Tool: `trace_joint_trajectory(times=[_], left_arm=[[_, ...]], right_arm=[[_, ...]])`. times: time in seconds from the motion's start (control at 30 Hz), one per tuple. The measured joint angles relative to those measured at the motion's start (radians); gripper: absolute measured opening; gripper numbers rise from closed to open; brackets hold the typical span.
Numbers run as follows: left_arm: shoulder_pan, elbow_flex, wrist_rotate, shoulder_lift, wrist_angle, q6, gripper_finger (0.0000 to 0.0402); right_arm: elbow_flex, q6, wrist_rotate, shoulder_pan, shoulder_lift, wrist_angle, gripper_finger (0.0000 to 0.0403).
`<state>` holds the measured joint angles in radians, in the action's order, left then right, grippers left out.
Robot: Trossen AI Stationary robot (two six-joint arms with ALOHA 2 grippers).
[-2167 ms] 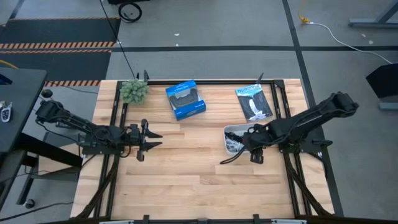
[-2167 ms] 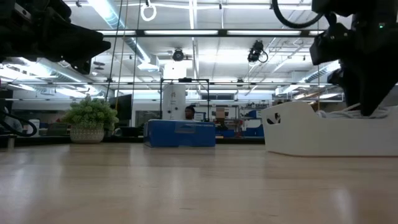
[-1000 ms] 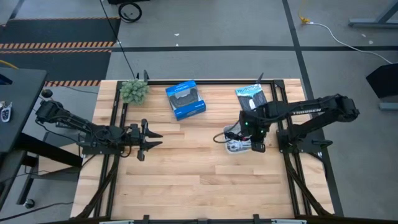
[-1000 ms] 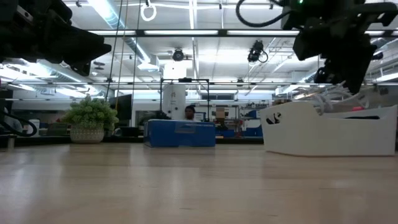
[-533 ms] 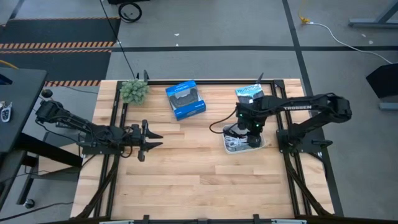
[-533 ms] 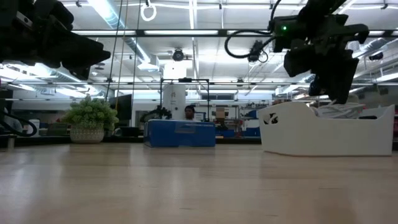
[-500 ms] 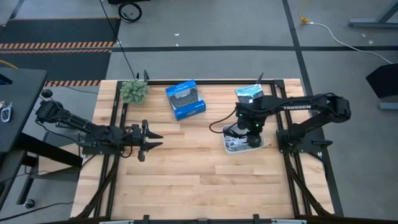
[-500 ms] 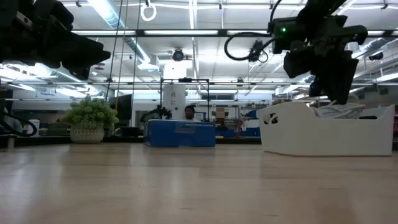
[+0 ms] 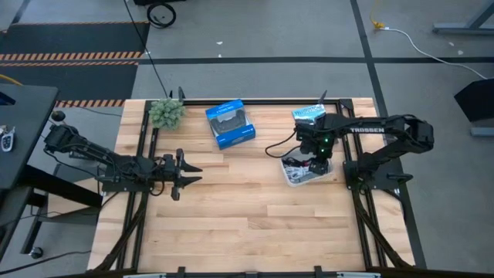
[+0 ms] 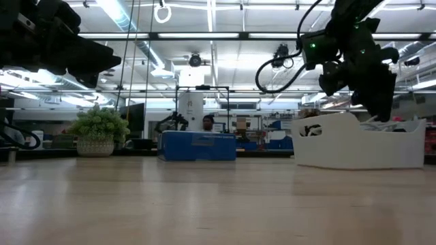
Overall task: Pick and place USB-C Cables
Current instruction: Put the white USB cable into the white bin, then return to Home Position
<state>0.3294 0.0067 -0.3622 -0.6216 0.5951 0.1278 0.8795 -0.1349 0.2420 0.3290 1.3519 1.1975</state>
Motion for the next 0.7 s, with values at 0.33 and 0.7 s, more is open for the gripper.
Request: trace_joint_trajectory(times=[0.33,0.7], left_arm=[[0.000,0.000,0.000,0.000,0.000,0.000,0.0133],[0.000,0.000,0.000,0.000,-0.001,0.014,0.0133]], right_arm=[[0.062,-0.030,-0.014,-0.011,-0.005,0.108,0.0151],[0.232,0.081,-0.059,-0.071,-0.136,-0.028,0.0149]])
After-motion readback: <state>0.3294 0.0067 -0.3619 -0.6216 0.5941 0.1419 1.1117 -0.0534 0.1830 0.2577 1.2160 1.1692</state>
